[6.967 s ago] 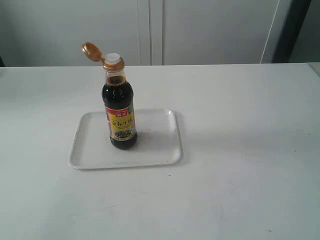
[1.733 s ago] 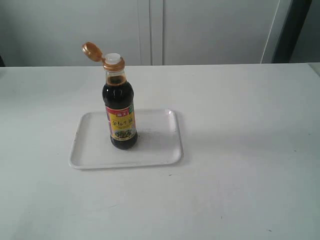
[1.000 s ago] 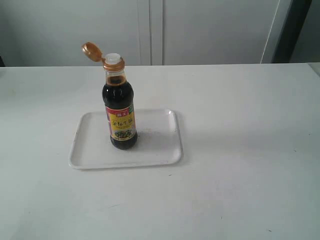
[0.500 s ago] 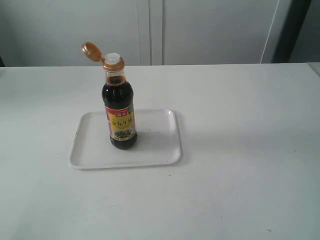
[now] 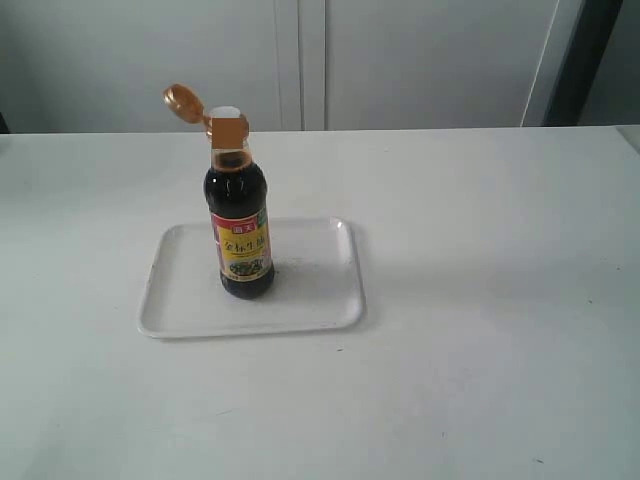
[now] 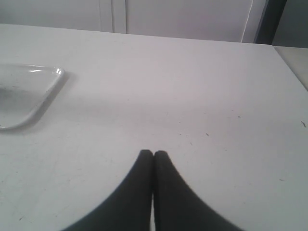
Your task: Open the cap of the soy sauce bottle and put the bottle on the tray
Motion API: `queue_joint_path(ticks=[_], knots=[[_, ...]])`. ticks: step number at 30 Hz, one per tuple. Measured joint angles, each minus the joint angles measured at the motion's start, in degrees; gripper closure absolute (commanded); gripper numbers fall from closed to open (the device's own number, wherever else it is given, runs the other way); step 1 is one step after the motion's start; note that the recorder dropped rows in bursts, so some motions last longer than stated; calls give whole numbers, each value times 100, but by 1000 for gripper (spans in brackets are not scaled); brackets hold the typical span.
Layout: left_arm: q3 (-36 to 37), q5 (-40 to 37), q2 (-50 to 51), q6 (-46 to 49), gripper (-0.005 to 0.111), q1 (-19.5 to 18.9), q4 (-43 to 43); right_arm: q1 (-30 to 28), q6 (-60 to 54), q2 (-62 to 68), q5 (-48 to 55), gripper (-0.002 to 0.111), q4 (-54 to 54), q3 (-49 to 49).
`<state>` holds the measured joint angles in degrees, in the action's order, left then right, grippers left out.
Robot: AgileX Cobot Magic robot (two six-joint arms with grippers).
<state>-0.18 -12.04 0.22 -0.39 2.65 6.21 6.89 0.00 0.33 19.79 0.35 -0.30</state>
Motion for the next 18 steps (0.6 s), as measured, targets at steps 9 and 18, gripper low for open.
queue_joint_path(ticks=[9, 18], knots=[[0, 0, 0, 0, 107, 0, 0, 0, 0, 0, 0, 108, -35, 0], [0, 0, 0, 0, 107, 0, 0, 0, 0, 0, 0, 108, -35, 0]])
